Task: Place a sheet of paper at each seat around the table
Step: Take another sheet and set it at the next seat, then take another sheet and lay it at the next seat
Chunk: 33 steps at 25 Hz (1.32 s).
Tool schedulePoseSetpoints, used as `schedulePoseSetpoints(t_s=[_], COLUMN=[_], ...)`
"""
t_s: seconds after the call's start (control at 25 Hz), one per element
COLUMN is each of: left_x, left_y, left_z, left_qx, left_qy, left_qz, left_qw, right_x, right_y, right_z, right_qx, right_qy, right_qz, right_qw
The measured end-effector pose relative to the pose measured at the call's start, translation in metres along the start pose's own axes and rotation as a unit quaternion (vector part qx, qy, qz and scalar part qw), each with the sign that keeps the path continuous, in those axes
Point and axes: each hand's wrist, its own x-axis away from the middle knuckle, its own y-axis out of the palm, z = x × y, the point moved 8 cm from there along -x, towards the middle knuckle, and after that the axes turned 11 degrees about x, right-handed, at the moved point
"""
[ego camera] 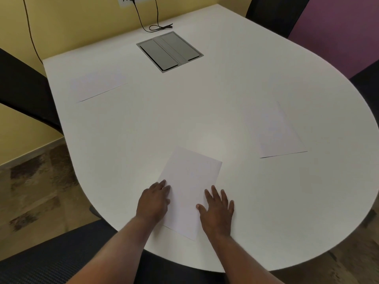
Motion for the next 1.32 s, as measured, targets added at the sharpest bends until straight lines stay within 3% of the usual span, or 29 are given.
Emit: schedulePoseSetpoints(t_s=[0.4,0.68,1.32], left_x=[-0.013,-0.007,0.087], left_y=[0.002,-0.02,-0.156], left_z=[0.001,0.015,0.083], left_qx=[0.029,0.056,0.078], left_qy=[-0.026,-0.028,0.026], left_qz=[-0.001,0.035,0.134], left_qw=[0.999,0.997,0.988], right_x=[-0.015,-0.011,0.074], right_y=[-0.009,-0.045,-0.192], right_z=[0.003,0.001,-0.006], right_qx=[-0.008,-0.054,-0.09], right_qy=[0.004,-0.017,-0.035], right_qz=[0.004,0.066,0.157], right_qw=[1.0,0.996,0.983])
